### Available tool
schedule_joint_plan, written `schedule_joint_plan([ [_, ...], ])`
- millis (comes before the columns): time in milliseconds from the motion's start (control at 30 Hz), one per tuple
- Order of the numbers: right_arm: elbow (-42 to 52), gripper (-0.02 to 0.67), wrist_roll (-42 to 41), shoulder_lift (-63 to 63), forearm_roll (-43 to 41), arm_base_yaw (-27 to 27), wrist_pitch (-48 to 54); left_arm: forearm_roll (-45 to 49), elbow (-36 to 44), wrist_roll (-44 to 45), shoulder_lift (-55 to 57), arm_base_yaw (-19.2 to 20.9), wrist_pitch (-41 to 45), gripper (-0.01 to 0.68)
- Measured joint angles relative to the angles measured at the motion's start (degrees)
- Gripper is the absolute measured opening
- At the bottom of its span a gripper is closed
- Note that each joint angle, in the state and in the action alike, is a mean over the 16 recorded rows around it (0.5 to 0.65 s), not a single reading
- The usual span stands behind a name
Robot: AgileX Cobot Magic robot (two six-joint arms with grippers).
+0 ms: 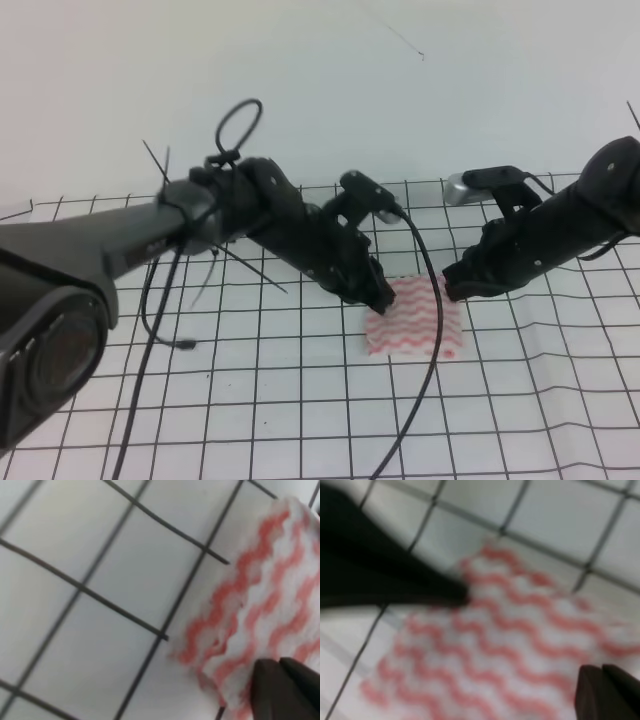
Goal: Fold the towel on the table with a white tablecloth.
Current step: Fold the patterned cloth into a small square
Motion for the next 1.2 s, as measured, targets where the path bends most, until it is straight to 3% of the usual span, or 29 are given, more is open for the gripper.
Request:
schedule_joint_plan([
  [533, -0.1, 0.000, -4.6, -2.4, -2.2, -0.5, 10.7, -1.1, -5.2, -1.1, -0.3, 1.6, 11.6, -0.002],
  [1200, -0.3, 0.000, -4.4, 0.2, -2.7, -0.5, 12.0, -2.6, -5.5, -0.3, 2.6, 1.7, 13.7, -0.001],
])
